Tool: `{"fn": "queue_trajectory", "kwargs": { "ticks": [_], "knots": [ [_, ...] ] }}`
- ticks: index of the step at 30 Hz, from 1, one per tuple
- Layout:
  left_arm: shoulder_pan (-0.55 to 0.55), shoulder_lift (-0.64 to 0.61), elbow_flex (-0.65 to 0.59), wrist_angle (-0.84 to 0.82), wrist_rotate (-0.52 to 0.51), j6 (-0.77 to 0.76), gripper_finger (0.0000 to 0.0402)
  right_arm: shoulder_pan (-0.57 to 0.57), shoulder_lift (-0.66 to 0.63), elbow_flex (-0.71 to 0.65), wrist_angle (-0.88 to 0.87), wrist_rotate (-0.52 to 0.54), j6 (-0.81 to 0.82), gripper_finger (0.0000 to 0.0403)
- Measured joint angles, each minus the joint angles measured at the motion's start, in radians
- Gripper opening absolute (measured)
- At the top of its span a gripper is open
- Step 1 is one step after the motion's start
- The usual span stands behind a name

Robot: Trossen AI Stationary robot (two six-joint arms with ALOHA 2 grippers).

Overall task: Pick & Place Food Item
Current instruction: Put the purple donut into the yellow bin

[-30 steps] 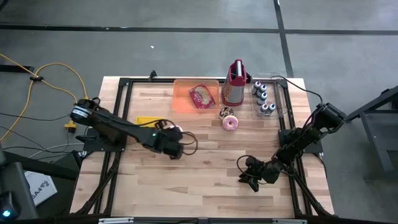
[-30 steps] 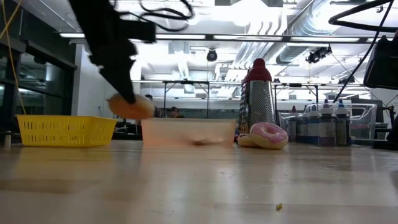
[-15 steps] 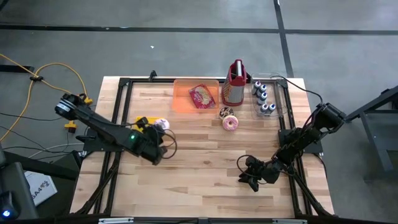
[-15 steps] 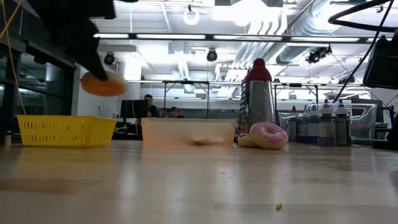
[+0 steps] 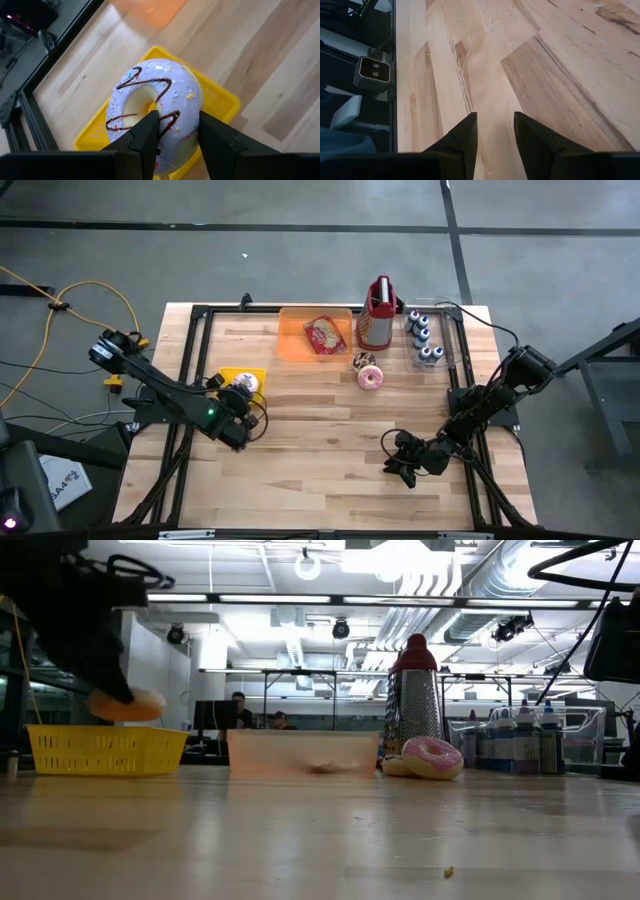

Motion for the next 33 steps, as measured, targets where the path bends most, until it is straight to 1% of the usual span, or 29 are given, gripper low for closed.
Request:
{"fn": "queue_trajectory", "kwargs": {
  "ticks": [6, 12, 18, 24, 33],
  "knots": [
    [0.014, 0.000, -0.033, 0.010, 0.025, -0.030, 0.0122, 0.000, 0.000, 0.000, 0.000, 0.000, 0.000, 0.0115],
    [0.049, 0.000, -0.033, 0.081, 0.038, 0.040, 0.0122, 0.000, 0.000, 0.000, 0.000, 0.000, 0.000, 0.0115],
    [0.120, 0.000, -0.033, 0.088, 0.107, 0.065, 0.0122, 0.000, 0.000, 0.000, 0.000, 0.000, 0.000, 0.0115],
    [0.154, 0.000, -0.033, 0.091, 0.108, 0.076, 0.0122, 0.000, 0.000, 0.000, 0.000, 0.000, 0.000, 0.0115],
    [0.156, 0.000, -0.033, 0.114, 0.106, 0.077, 0.0122, 0.000, 0.000, 0.000, 0.000, 0.000, 0.000, 0.0115]
  ]
}}
